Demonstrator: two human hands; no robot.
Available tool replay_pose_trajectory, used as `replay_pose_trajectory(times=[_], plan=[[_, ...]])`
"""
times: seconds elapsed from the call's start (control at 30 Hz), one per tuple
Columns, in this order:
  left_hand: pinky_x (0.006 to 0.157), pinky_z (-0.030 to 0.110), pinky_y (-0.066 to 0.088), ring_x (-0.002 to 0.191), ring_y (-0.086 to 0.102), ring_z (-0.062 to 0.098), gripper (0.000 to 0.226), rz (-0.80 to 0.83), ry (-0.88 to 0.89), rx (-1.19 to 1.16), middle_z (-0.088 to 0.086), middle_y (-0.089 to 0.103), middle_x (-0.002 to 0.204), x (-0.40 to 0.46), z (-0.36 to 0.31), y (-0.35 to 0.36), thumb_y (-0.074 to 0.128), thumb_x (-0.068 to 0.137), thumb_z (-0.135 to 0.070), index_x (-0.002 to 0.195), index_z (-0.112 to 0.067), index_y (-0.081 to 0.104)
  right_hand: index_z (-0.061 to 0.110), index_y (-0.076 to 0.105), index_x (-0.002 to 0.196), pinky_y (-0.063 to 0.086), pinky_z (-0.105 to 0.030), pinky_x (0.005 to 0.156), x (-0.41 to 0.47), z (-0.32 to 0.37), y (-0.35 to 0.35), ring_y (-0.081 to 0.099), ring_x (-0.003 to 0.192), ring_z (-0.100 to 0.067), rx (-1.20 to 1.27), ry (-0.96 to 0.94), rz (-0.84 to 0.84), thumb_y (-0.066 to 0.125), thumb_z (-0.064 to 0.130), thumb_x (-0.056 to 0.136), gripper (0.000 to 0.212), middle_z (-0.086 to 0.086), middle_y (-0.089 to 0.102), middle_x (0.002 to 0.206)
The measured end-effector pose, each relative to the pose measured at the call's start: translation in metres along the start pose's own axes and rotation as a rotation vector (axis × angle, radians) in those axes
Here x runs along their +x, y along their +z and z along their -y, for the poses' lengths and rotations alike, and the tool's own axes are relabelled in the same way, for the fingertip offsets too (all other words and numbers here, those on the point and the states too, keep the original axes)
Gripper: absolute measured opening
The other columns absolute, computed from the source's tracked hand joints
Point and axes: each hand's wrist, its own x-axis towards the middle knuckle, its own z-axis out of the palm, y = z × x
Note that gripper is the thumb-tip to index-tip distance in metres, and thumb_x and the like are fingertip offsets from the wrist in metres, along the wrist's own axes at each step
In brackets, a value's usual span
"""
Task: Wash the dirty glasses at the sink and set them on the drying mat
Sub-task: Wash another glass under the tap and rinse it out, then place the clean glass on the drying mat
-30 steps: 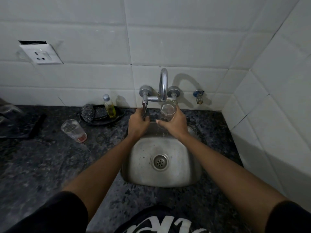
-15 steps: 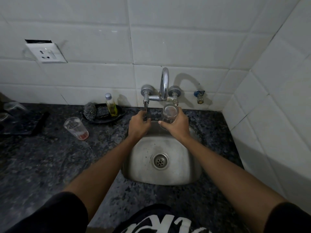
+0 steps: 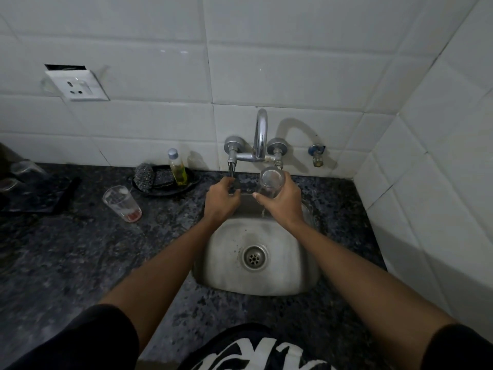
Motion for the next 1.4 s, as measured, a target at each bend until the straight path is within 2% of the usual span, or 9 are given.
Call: replay_pose_trajectory(times=[0.2,0.37,0.5,0.6,0.73,0.83,1.03,1.27,1.4], plan=[[0.098,0.033,0.053,0.118,0.070,0.027,0.046,-0.011,0.015,0.001,0.012,0.073,0.129,-0.002,0.001,0.004,0.071,0.093,-0.024,0.135,-0.008,0.066,0.020,0.061,0.128,0.059,-0.038,0.088,-0.003,-0.006,0.000,0.069,0.102,-0.012,0.012,-0.020,0.038,0.094,0.051,0.062,0.080,0.006,0.072,0.113],[0.094,0.037,0.059,0.107,0.073,0.023,0.041,-0.055,-0.012,-0.035,0.009,0.077,0.119,-0.014,0.010,-0.008,0.071,0.090,-0.024,0.129,-0.010,0.069,0.019,0.063,0.122,0.058,-0.038,0.090,-0.007,-0.007,0.011,0.069,0.102,-0.012,0.045,-0.022,0.075,0.098,0.043,0.062,0.074,0.005,0.072,0.111],[0.087,0.039,0.061,0.096,0.073,0.014,0.033,-0.149,-0.039,-0.085,0.003,0.078,0.108,-0.032,0.040,-0.031,0.069,0.090,-0.026,0.121,-0.014,0.070,0.016,0.064,0.114,0.054,-0.020,0.087,-0.011,0.010,0.033,0.066,0.096,-0.007,0.079,-0.069,0.129,0.100,0.036,0.063,0.066,0.005,0.070,0.106],[0.086,0.035,0.059,0.097,0.071,0.014,0.029,-0.227,-0.073,-0.068,0.002,0.077,0.109,-0.047,0.069,-0.059,0.071,0.092,-0.021,0.120,-0.014,0.072,0.015,0.064,0.115,0.055,-0.027,0.088,-0.017,0.033,0.062,0.064,0.099,-0.011,0.130,-0.120,0.169,0.100,0.037,0.064,0.066,0.001,0.067,0.109],[0.085,0.038,0.061,0.095,0.071,0.011,0.023,-0.356,-0.126,-0.059,-0.003,0.075,0.105,-0.063,0.114,-0.113,0.069,0.094,-0.020,0.116,-0.014,0.072,0.014,0.063,0.118,0.055,-0.039,0.092,-0.024,0.080,0.125,0.064,0.106,-0.019,0.192,-0.190,0.242,0.099,0.041,0.066,0.069,-0.004,0.063,0.115],[0.083,0.040,0.062,0.093,0.071,0.010,0.019,-0.455,-0.207,-0.056,-0.005,0.075,0.102,-0.069,0.153,-0.158,0.068,0.094,-0.026,0.111,-0.017,0.072,0.016,0.063,0.116,0.056,-0.037,0.090,-0.031,0.122,0.182,0.064,0.105,-0.018,0.231,-0.224,0.320,0.099,0.040,0.065,0.067,-0.004,0.064,0.113],[0.093,0.040,0.058,0.109,0.071,0.023,0.034,-0.529,-0.385,0.027,0.005,0.075,0.119,-0.070,0.251,-0.254,0.067,0.095,-0.026,0.127,-0.015,0.068,0.015,0.062,0.114,0.057,-0.042,0.088,-0.043,0.205,0.323,0.066,0.102,-0.019,0.259,-0.219,0.414,0.096,0.054,0.061,0.074,-0.003,0.066,0.109],[0.095,0.043,0.053,0.122,0.062,0.034,0.047,-0.395,-0.521,0.218,0.016,0.067,0.131,-0.041,0.378,-0.338,0.067,0.095,-0.029,0.136,-0.007,0.060,0.016,0.064,0.117,0.057,-0.032,0.088,-0.043,0.272,0.479,0.066,0.100,-0.013,0.240,-0.199,0.495,0.099,0.045,0.063,0.071,0.001,0.069,0.110],[0.126,0.048,0.030,0.154,0.030,0.039,0.079,-0.203,-0.591,0.405,0.023,0.036,0.165,-0.022,0.447,-0.356,0.060,0.099,-0.046,0.159,-0.002,0.035,0.016,0.064,0.116,0.057,-0.039,0.091,-0.030,0.278,0.550,0.066,0.102,-0.014,0.146,-0.215,0.518,0.100,0.040,0.062,0.069,0.001,0.069,0.111]])
